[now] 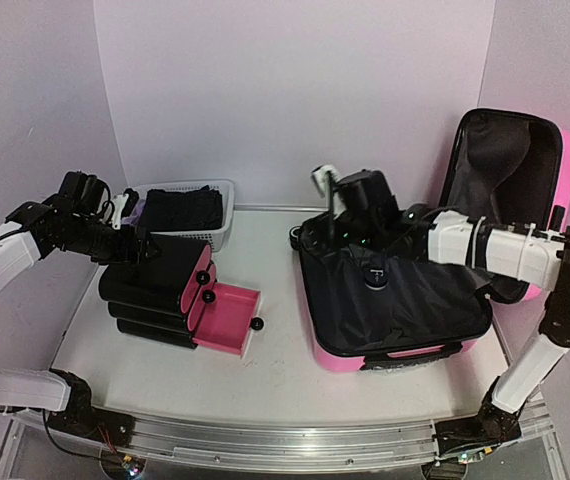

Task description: Open, take out, and arrange the luggage

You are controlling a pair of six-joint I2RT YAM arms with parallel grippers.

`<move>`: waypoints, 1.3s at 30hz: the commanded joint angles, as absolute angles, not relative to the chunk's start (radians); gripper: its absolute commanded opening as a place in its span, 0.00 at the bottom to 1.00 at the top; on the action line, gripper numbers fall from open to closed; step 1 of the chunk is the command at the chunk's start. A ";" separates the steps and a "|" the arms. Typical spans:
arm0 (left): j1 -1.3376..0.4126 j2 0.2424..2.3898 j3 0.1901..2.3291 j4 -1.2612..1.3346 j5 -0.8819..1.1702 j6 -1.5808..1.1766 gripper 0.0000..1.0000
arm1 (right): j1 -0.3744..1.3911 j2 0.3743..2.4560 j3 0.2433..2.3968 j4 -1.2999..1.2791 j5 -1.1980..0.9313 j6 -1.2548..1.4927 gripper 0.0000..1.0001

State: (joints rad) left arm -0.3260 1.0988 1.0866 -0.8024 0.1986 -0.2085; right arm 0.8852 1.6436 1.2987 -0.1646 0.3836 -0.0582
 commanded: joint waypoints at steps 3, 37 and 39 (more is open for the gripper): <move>-0.320 1.083 1.134 -0.774 0.242 -0.215 0.81 | 0.568 1.693 1.351 -0.605 0.345 0.382 0.98; -0.321 1.032 1.108 -0.778 0.262 -0.219 0.82 | 0.451 2.196 1.712 -0.844 0.247 0.341 0.53; -0.320 1.033 1.109 -0.778 0.262 -0.220 0.82 | 0.453 2.144 1.694 -0.832 0.242 0.342 0.45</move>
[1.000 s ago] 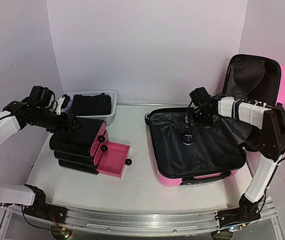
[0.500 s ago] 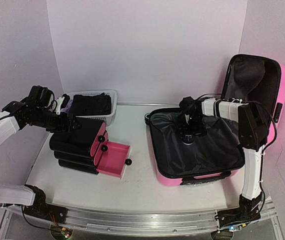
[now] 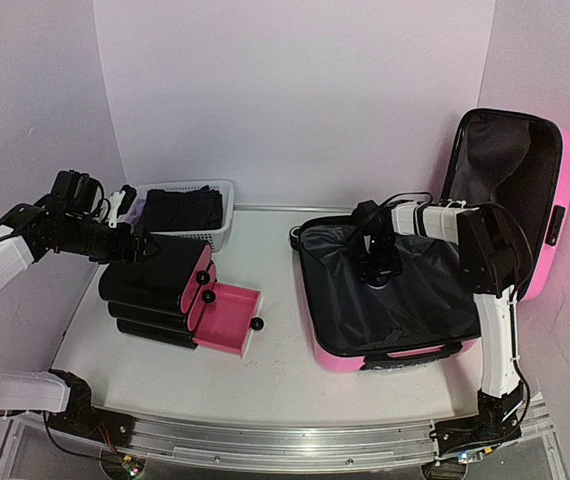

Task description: Open, take out, and arrange the luggage

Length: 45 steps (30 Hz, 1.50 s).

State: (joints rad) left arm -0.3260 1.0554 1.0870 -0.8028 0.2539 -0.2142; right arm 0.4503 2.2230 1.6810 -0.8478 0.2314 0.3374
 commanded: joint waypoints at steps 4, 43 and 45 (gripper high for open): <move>-0.320 1.038 1.111 -0.778 0.262 -0.220 0.82 | 0.487 1.985 1.646 -0.761 0.238 0.281 0.40; -0.319 1.017 1.107 -0.782 0.255 -0.221 0.82 | 1.044 2.248 1.735 -0.208 -0.150 -0.057 0.48; -0.320 1.014 1.109 -0.784 0.252 -0.220 0.82 | 1.046 2.259 1.734 -0.209 -0.148 -0.059 0.50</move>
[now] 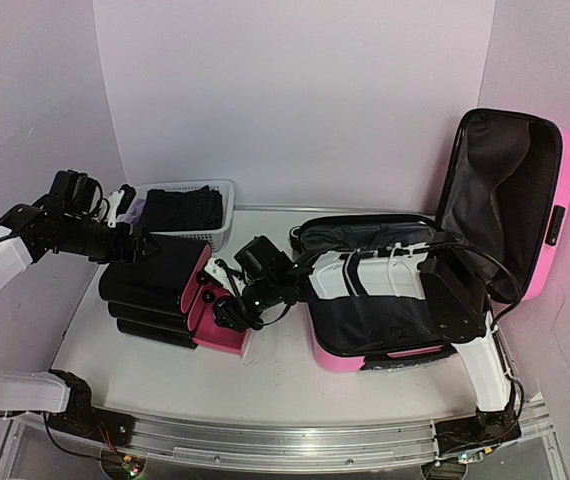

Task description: Open, take out, and arrange the luggage

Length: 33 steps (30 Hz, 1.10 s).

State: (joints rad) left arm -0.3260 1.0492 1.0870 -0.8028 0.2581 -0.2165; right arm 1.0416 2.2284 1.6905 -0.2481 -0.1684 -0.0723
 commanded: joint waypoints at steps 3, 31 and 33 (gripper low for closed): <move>-0.320 1.013 1.110 -0.785 0.248 -0.219 0.82 | 1.057 2.243 1.705 -0.206 -0.110 -0.076 0.55; -0.119 1.144 1.127 -0.793 0.223 -0.194 0.85 | 1.049 2.128 1.591 -0.343 0.239 -0.253 0.83; -0.067 1.162 1.128 -0.791 0.265 -0.202 0.85 | 1.050 2.138 1.589 -0.324 0.240 -0.239 0.83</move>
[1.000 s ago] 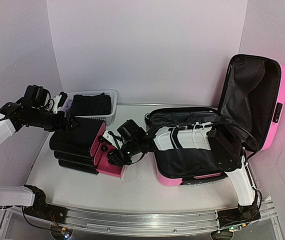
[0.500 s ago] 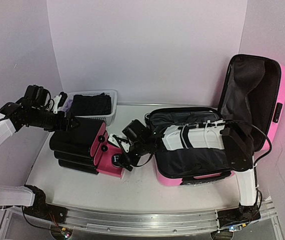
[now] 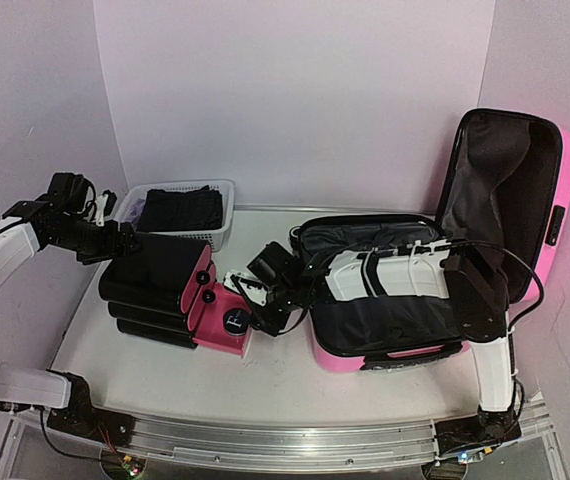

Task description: Open, take out, and arrange the luggage

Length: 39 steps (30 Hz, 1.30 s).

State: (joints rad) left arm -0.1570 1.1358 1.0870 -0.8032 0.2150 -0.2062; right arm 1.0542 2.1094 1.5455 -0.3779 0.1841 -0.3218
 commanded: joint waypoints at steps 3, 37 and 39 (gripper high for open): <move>-0.055 1.194 1.119 -0.778 0.321 -0.220 0.84 | 1.051 2.165 1.600 -0.304 0.216 -0.223 0.82; -0.055 1.074 1.023 -0.759 0.336 -0.266 0.82 | 1.163 2.497 1.908 0.294 0.169 0.212 0.90; -0.054 1.058 1.038 -0.778 0.282 -0.260 0.82 | 1.163 2.471 1.869 0.291 0.207 0.217 0.94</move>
State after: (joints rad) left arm -0.0391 1.1213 1.0054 -0.8131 0.2562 -0.2554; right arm 1.0969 2.5206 1.8343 0.1143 0.2405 0.1951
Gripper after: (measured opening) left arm 0.822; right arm 0.913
